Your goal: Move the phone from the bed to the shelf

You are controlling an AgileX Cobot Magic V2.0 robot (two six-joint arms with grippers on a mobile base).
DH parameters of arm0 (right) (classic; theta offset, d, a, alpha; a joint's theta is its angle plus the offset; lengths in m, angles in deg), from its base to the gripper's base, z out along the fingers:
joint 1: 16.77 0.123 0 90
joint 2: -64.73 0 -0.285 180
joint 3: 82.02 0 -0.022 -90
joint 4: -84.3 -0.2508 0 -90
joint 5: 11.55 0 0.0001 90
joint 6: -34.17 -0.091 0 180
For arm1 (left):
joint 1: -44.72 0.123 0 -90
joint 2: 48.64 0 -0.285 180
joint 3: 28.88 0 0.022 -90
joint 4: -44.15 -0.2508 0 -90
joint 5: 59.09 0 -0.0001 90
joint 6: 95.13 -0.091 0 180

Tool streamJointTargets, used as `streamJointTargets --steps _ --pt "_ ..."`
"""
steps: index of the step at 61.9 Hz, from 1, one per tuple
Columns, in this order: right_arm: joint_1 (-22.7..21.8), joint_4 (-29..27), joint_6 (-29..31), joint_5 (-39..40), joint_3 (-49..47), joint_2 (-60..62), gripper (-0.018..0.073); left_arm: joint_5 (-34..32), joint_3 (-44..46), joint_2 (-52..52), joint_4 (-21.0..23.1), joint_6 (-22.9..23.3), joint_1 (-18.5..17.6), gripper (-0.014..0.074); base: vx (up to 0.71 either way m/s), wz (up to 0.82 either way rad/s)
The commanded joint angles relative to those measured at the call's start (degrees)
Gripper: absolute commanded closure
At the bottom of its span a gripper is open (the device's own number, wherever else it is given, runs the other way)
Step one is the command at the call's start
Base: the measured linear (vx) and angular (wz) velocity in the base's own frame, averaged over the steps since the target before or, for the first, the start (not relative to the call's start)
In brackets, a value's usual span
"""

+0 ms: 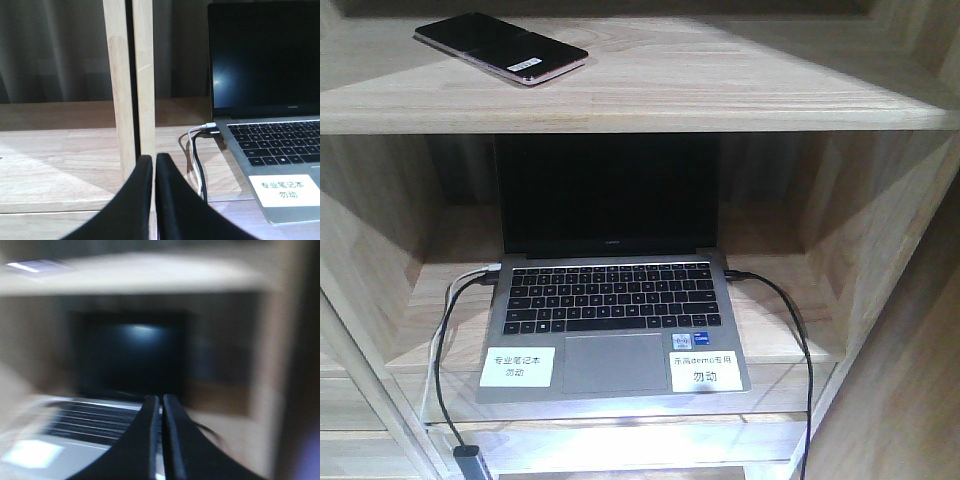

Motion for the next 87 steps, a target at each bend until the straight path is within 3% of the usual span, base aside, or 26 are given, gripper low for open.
streamJointTargets --steps 1,14,35,47,60,87 --pt "-4.3 1.6 -0.9 4.0 0.9 1.1 0.0564 -4.1 0.0 -0.4 0.3 0.2 -0.2 0.0596 0.00 0.00" --pt "-11.4 1.6 0.5 4.4 6.8 5.7 0.0564 -4.1 0.0 -0.4 0.3 0.2 -0.2 0.0596 0.00 0.00" --pt "-16.4 1.6 0.5 7.1 18.0 14.3 0.0564 -4.1 0.0 -0.4 0.3 0.2 -0.2 0.0596 0.00 0.00" --pt "-16.4 1.6 0.5 16.8 25.7 15.4 0.0564 -4.1 0.0 -0.4 0.3 0.2 -0.2 0.0596 0.00 0.00" --pt "-16.4 4.9 0.5 15.9 25.4 15.4 0.0564 -4.1 0.0 -0.4 0.3 0.2 -0.2 0.0596 0.00 0.00" --pt "-16.2 5.2 -0.1 16.0 25.4 15.4 0.0564 -4.1 0.0 -0.4 0.3 0.2 -0.2 0.0596 0.00 0.00"
